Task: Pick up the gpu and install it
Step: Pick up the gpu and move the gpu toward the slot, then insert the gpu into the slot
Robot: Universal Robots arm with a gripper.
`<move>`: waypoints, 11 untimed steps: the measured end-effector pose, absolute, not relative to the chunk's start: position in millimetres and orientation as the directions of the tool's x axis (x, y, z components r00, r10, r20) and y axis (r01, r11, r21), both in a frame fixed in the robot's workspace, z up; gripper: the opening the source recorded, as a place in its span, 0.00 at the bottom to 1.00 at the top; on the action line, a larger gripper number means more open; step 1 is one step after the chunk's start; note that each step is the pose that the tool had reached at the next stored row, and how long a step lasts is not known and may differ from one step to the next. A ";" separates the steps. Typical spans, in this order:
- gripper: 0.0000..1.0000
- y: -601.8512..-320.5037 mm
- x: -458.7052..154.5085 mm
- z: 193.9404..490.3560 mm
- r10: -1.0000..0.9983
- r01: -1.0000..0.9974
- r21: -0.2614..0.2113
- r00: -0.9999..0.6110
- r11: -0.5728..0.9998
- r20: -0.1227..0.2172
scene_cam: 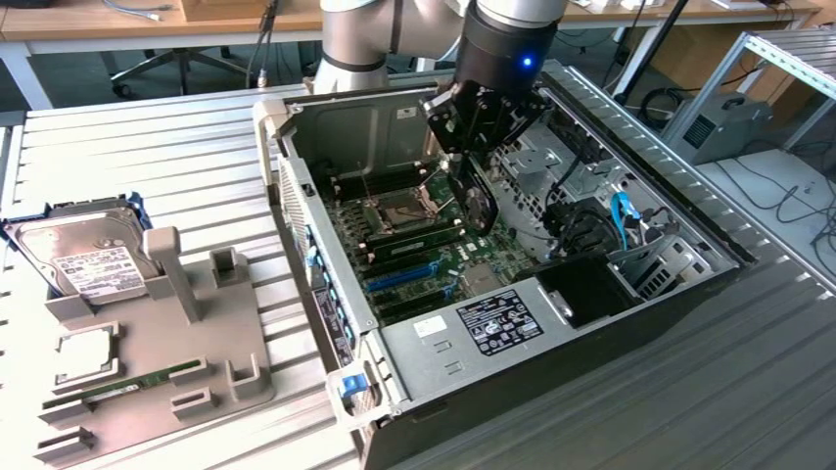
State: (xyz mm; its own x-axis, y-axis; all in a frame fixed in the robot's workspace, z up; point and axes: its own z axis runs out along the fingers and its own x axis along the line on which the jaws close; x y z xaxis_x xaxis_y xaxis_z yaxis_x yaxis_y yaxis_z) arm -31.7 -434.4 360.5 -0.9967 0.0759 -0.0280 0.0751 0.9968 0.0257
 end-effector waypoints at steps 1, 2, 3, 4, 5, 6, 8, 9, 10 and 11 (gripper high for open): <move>0.26 -434.4 -31.6 360.5 0.076 0.075 0.026 -0.997 0.997 -0.028; 0.26 -434.4 -31.6 360.5 0.076 0.075 0.026 -0.997 0.997 -0.028; 0.26 -434.4 -31.6 360.5 0.076 0.075 0.026 -0.997 0.997 -0.028; 0.26 -434.4 -31.5 360.5 0.076 0.075 0.026 -0.997 0.997 -0.028; 0.26 -434.4 -31.5 360.5 0.076 0.075 0.026 -0.997 0.997 -0.028; 0.26 -434.4 -31.5 360.5 0.076 0.075 0.026 -0.997 0.997 -0.028; 0.26 -434.4 -31.5 360.5 0.076 0.075 0.026 -0.997 0.997 -0.028; 0.26 -434.4 -31.5 360.5 0.076 0.075 0.026 -0.997 0.997 -0.028; 0.26 -434.4 -31.5 360.5 0.076 0.075 0.026 -0.997 0.997 -0.028; 0.26 -434.4 -31.5 360.5 0.076 0.075 0.026 -0.997 0.997 -0.028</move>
